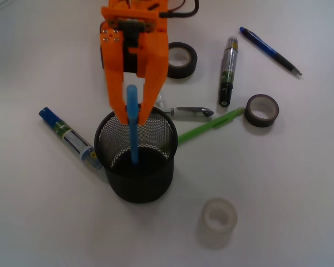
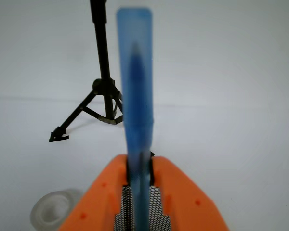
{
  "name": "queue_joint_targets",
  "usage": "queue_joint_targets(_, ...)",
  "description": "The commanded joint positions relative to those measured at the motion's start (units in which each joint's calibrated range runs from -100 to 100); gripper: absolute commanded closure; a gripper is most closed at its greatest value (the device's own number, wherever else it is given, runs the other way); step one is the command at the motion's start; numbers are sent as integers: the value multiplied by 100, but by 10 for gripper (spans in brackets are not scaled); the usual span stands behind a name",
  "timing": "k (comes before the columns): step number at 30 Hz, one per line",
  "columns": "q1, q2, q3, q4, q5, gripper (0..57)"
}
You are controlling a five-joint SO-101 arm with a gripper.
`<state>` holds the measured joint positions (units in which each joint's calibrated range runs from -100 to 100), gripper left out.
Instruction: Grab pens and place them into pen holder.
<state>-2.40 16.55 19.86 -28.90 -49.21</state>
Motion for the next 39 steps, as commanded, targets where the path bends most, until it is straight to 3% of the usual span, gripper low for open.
queue_joint_targets(1, 35, -78, 225, -627, -20, 540)
queue_joint_targets(4, 27, -104, 297, -653, -29, 457)
queue_joint_targets(8, -3, -112, 315, -671, -29, 406)
queue_joint_targets(16, -47, -486, 261, -470, 420, 383)
queue_joint_targets(26, -62, -3062, 261, 3126, 1807, 387)
queue_joint_targets(33, -234, -3878, 342, 6494, 1319, 388)
queue_joint_targets(39, -421, -3920, 578, 8095, 571, 389)
